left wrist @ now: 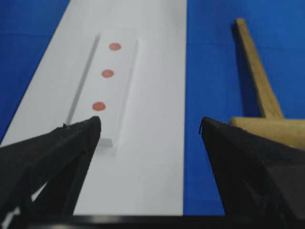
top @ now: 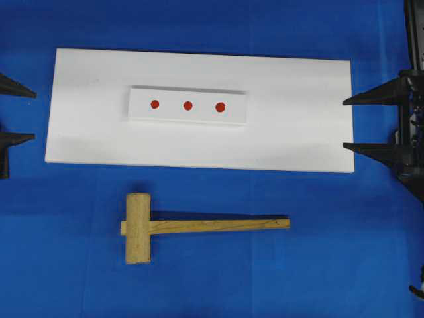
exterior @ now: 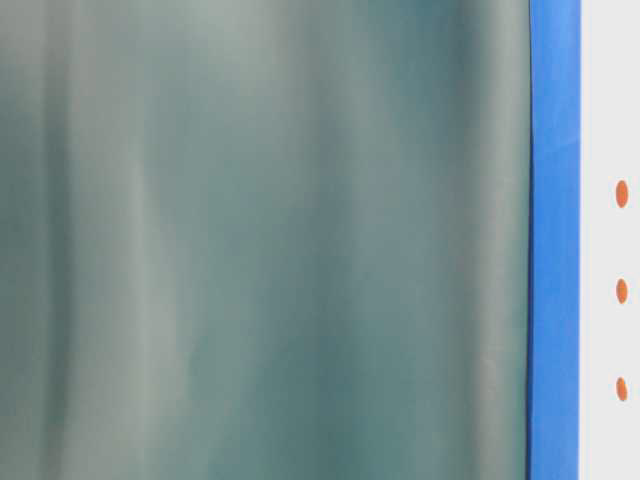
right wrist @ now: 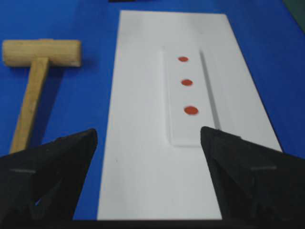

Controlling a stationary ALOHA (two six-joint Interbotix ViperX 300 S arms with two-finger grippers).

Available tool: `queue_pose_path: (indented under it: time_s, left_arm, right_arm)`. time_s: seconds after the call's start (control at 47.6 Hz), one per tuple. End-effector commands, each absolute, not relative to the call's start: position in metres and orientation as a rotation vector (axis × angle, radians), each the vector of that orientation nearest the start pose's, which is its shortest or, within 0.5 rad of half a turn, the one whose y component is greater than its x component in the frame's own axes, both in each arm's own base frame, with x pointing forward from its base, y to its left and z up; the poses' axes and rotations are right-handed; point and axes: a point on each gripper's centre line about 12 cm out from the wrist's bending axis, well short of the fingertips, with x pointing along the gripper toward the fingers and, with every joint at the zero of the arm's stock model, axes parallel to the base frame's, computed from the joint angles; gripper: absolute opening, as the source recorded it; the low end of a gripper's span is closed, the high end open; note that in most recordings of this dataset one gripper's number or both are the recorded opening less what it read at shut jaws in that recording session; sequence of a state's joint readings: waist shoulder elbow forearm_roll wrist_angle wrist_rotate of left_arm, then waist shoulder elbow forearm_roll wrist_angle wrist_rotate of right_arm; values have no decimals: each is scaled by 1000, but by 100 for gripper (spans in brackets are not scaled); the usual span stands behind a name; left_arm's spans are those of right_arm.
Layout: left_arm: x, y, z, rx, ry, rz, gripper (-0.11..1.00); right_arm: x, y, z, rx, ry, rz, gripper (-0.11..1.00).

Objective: Hit the mark with a hammer.

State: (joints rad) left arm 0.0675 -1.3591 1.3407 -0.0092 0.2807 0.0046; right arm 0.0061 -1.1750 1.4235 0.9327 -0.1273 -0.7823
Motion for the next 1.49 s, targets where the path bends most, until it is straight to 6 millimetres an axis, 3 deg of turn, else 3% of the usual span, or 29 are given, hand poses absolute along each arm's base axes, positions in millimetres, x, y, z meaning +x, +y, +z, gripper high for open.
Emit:
queue_pose_path:
  time_s: [0.0, 0.965, 1.469]
  left_arm:
    - [132, 8, 223, -11, 253, 62, 83]
    - [132, 7, 219, -10, 247, 56, 83]
    - [132, 6, 219, -11, 247, 48, 83]
  right_arm:
    - [149, -13, 200, 143, 151, -125, 78]
    - [149, -12, 199, 152, 151, -118, 78]
    - [151, -6, 210, 160, 157, -66, 77]
